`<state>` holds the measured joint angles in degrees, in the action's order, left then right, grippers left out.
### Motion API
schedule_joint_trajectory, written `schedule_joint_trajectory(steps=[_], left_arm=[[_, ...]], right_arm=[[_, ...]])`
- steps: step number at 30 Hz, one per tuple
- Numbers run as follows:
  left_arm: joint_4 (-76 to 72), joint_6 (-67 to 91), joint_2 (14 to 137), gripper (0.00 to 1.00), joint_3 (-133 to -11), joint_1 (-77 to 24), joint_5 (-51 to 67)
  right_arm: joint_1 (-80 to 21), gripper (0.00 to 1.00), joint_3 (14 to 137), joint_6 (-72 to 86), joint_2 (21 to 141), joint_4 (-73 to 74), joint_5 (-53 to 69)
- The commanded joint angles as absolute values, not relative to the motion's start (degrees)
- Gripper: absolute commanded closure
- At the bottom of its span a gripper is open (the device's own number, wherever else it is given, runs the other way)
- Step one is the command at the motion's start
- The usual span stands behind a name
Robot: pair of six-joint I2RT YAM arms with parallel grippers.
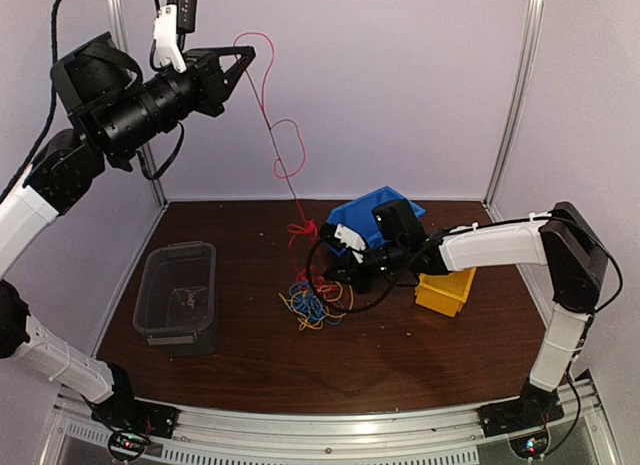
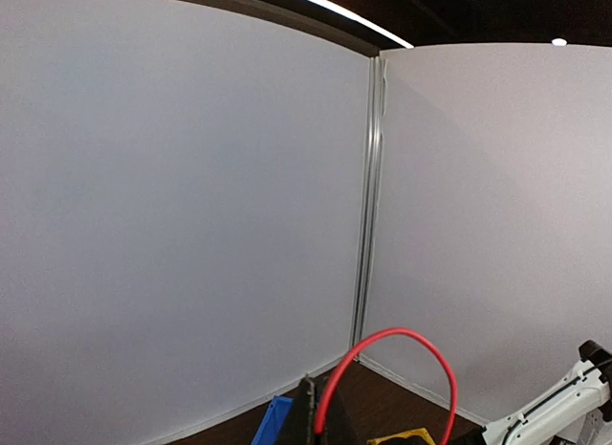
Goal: Untangle the cables
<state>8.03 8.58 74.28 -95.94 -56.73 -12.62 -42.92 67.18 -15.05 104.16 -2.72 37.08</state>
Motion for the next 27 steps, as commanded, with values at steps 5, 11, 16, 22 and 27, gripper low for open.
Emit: schedule_joint_trajectory(steps=[5, 11, 16, 22, 27], left_arm=[[8.0, -2.9, 74.9, 1.00, -112.3, -56.9, -19.0], [9.0, -9.3, 75.7, 1.00, -118.5, -56.9, -23.3], [8.8, -11.2, 75.4, 1.00, -120.0, -56.9, -26.3], [10.7, -6.7, 75.0, 1.00, -116.0, -56.9, -20.8], [10.5, -4.4, 74.5, 1.00, -111.6, -56.8, -19.0]], right_arm=[[-39.4, 1.00, 61.3, -14.2, 105.0, -0.9, 36.5], [-39.3, 1.00, 61.1, -13.2, 108.4, -0.4, 35.7], [-39.2, 1.00, 61.6, -13.3, 108.2, 0.6, 36.1], [-39.3, 0.98, 63.0, -15.9, 102.0, 2.2, 38.0], [-39.3, 0.52, 66.0, -18.2, 96.9, 6.5, 41.2]])
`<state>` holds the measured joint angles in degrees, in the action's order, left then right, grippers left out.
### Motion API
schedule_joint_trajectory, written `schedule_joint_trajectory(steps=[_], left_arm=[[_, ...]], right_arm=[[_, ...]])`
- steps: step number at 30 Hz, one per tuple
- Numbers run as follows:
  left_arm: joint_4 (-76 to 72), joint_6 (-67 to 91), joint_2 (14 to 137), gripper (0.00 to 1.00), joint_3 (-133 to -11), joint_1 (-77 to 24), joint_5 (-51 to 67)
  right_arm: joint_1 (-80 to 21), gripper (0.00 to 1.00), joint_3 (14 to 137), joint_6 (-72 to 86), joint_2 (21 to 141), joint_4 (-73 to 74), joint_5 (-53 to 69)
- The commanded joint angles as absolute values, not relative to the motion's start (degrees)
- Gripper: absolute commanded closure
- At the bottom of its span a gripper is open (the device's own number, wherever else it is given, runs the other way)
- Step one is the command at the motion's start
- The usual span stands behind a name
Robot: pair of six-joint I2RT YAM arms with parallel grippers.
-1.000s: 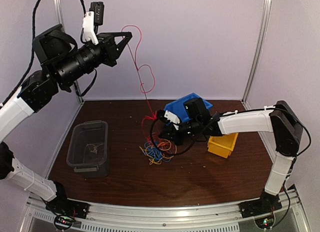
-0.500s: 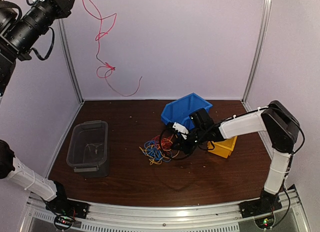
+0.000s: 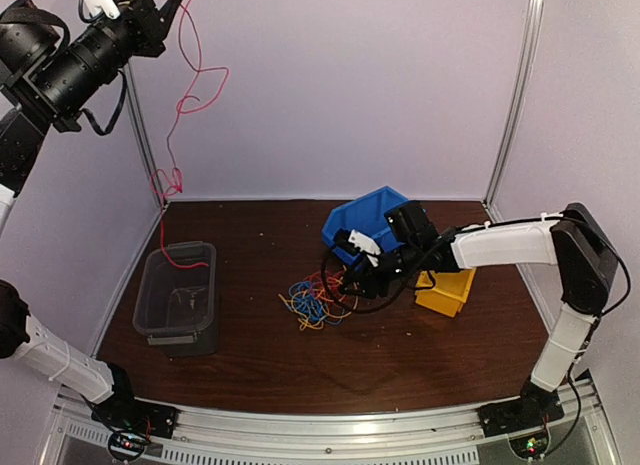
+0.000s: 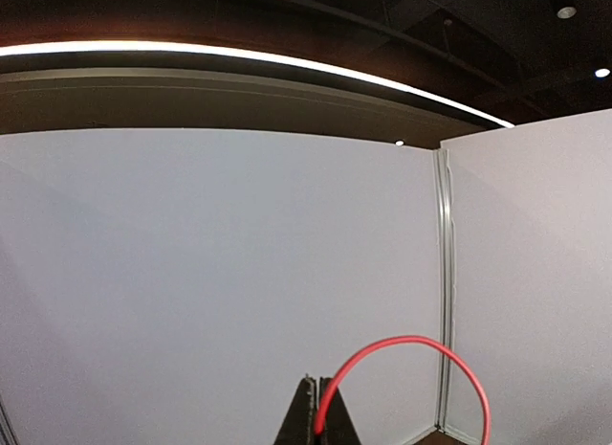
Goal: Untangle the cables
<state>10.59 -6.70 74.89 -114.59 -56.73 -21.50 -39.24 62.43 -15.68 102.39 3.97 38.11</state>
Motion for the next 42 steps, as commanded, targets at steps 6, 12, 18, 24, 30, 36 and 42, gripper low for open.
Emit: schedule_joint_trajectory(steps=[6, 12, 18, 24, 30, 36, 42], left_arm=[[9.0, -3.0, 72.5, 1.00, -106.1, -56.9, -20.3], [7.0, 1.9, 71.1, 1.00, -100.5, -56.8, -18.2], [4.7, 7.2, 72.0, 1.00, -97.8, -56.9, -13.6], [3.9, 10.2, 72.4, 1.00, -97.6, -56.8, -11.7], [2.9, 12.1, 72.1, 1.00, -97.6, -56.8, -9.9], [1.3, 13.7, 72.4, 1.00, -98.1, -56.9, -7.6], [0.8, 13.9, 73.0, 1.00, -99.5, -56.8, -6.8]], right_arm=[[-39.3, 0.43, 71.9, -19.2, 93.6, 12.9, 44.6], [-39.4, 0.30, 81.4, -13.9, 94.7, 13.8, 49.8], [-39.7, 0.25, 87.1, -9.7, 98.6, 10.0, 49.1], [-43.4, 0.26, 87.7, -11.8, 100.0, 9.9, 51.3], [-47.8, 0.24, 87.8, -12.1, 101.6, 9.2, 53.0], [-50.0, 0.22, 91.7, -10.6, 105.1, 8.4, 54.0], [-50.9, 0.34, 91.6, -7.1, 107.3, 6.1, 58.2]])
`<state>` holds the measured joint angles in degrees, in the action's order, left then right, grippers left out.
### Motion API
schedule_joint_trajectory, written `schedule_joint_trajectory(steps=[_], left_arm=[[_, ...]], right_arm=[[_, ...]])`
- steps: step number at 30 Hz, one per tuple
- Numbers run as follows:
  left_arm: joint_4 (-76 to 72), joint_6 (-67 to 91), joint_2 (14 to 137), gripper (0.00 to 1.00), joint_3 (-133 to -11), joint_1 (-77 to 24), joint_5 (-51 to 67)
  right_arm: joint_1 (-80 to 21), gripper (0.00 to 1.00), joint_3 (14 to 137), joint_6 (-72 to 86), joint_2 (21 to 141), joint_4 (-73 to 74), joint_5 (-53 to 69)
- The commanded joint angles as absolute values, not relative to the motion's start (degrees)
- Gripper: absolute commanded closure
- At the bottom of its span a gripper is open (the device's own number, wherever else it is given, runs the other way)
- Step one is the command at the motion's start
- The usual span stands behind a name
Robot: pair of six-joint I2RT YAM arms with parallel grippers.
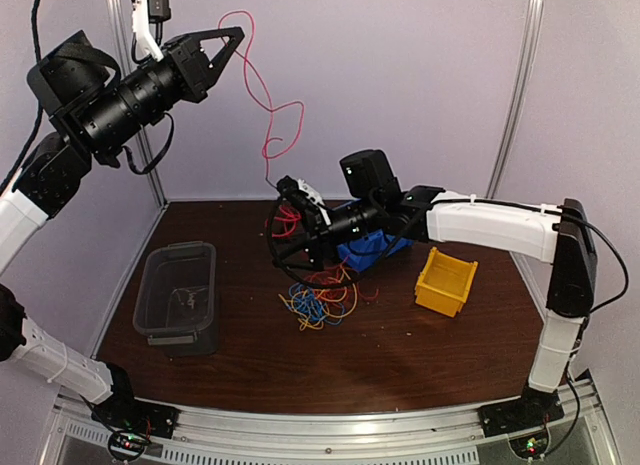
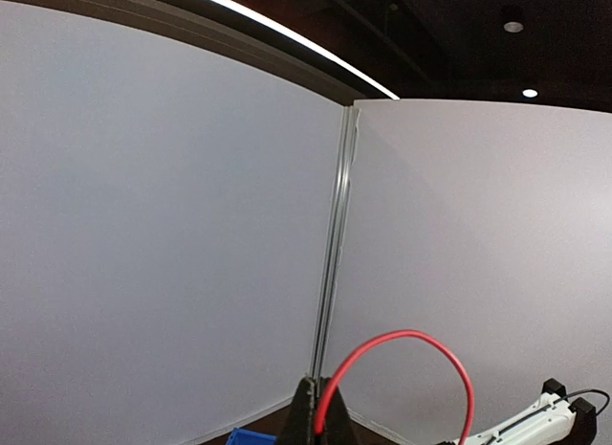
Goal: Untangle the cables
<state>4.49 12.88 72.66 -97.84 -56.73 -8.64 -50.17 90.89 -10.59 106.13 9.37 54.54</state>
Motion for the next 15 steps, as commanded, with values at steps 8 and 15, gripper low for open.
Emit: schedule_joint_trajectory(steps=[8, 15], left_arm=[[1.1, 12.0, 71.9, 1.00, -99.3, -56.9, -8.8], [2.2, 4.8, 66.9, 1.00, -99.9, -56.9, -18.3]], right_arm=[[-50.0, 1.00, 86.5, -0.5, 106.6, -1.1, 56.4], [-44.7, 1.00, 74.2, -1.4, 105.4, -2.0, 55.4]])
